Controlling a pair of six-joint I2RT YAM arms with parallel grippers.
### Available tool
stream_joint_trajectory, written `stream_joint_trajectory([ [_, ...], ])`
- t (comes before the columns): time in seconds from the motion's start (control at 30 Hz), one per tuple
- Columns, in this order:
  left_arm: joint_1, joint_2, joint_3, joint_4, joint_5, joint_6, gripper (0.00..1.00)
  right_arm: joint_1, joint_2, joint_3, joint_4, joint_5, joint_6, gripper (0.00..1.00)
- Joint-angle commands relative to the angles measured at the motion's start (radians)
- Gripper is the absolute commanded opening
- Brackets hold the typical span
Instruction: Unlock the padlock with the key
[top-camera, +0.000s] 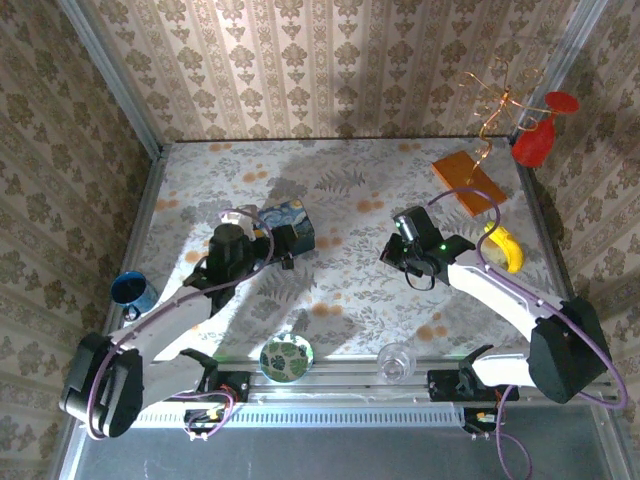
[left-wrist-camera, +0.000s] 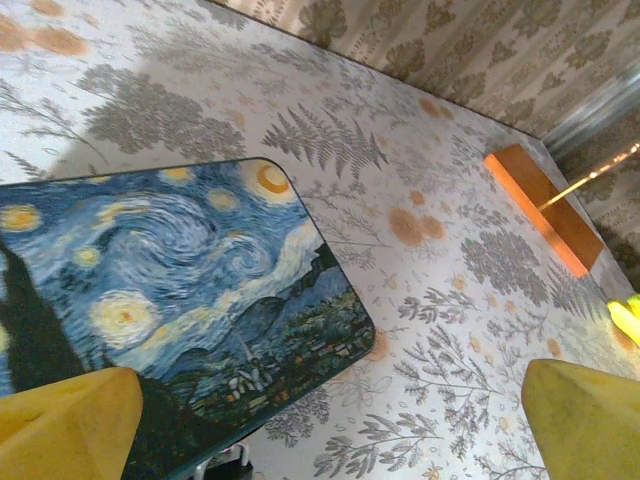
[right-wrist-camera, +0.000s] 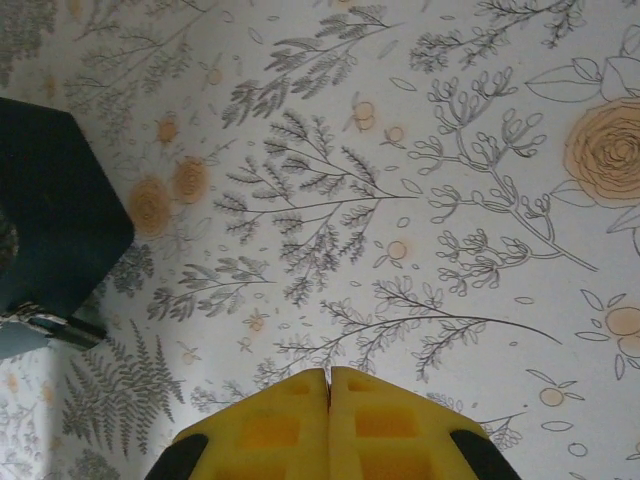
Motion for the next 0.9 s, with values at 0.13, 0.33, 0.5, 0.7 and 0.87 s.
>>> stream_joint_trajectory([
  [0.13, -0.079, 0.079, 0.039, 0.123, 0.041, -0.008, 0.99, 0.008, -0.013, 0.014, 0.054, -0.016, 0.058, 0.00],
  [0.33, -0.149, 0.165, 0.033, 0.234, 0.056, -0.054, 0.98, 0.009, 0.000, 0.009, 0.117, -0.040, 0.089, 0.00],
  [0.5, -0.176, 0.245, 0.035, 0.334, 0.101, -0.092, 0.96, 0.010, 0.009, 0.004, 0.137, -0.052, 0.101, 0.00],
  [0.7, -0.206, 0.323, 0.067, 0.366, 0.136, -0.087, 0.94, 0.008, 0.005, -0.009, 0.157, -0.054, 0.113, 0.00],
  [0.87, -0.215, 0.390, 0.097, 0.403, 0.193, -0.084, 0.88, 0.008, -0.005, -0.021, 0.172, -0.052, 0.122, 0.00],
])
